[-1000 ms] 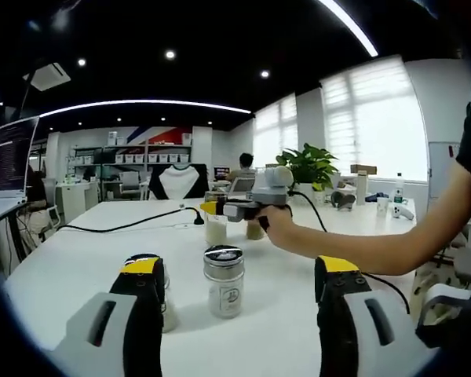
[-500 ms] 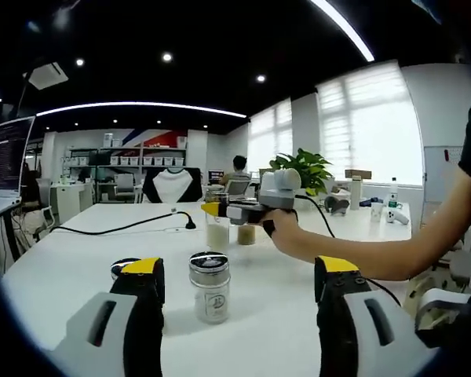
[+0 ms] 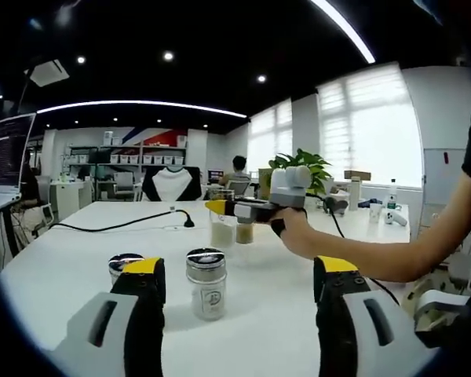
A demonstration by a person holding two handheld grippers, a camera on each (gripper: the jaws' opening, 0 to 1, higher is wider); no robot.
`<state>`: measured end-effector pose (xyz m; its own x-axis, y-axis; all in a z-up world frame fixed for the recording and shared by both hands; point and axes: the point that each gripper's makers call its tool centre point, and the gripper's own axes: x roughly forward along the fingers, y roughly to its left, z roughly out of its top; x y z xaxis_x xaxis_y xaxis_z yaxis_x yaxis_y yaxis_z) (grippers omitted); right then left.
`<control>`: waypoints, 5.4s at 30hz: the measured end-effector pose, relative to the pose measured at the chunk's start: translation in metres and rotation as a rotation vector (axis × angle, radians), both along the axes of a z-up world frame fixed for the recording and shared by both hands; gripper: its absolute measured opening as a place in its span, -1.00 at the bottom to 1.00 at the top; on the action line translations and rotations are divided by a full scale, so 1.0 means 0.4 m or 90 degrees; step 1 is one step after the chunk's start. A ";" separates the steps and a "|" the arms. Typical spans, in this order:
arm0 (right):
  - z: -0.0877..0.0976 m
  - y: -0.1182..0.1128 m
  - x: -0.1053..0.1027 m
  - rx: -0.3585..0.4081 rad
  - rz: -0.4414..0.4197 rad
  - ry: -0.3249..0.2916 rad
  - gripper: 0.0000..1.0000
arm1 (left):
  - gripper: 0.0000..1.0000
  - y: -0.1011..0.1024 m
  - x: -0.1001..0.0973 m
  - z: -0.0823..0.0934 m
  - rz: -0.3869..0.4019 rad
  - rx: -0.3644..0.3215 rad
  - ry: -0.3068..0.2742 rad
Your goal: Rotate the seasoning bottle until the label or dispensing opening points toward the visible target arrow and the bottle remains upright within the marked orientation range
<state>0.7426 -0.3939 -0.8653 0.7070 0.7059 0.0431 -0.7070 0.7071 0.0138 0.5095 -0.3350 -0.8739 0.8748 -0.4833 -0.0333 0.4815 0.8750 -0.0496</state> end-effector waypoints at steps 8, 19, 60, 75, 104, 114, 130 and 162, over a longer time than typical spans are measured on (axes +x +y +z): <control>-0.009 -0.024 -0.038 -0.005 0.005 0.001 -0.24 | 0.63 -0.001 -0.005 -0.005 0.002 -0.003 0.001; -0.013 -0.056 -0.097 -0.010 0.020 -0.003 -0.24 | 0.62 -0.043 -0.012 -0.020 -0.021 -0.013 0.006; -0.010 -0.047 -0.375 0.014 0.125 0.002 -0.23 | 0.55 -0.190 -0.008 -0.044 -0.081 0.018 0.004; 0.023 -0.031 -0.481 0.030 0.172 -0.006 -0.23 | 0.46 -0.186 -0.001 -0.079 -0.053 0.067 0.000; 0.012 -0.003 -0.559 0.025 0.215 0.009 -0.24 | 0.02 -0.227 0.041 -0.057 -0.060 0.115 -0.066; 0.015 -0.031 -0.558 0.025 0.193 0.008 -0.23 | -0.09 -0.264 0.039 -0.050 -0.123 0.093 -0.072; 0.023 -0.043 -0.577 -0.002 0.222 0.005 -0.23 | -0.16 -0.271 0.016 -0.036 -0.183 0.102 -0.097; 0.049 0.006 -0.690 -0.005 0.379 -0.026 -0.08 | -0.15 -0.331 -0.117 -0.033 -0.537 0.010 -0.089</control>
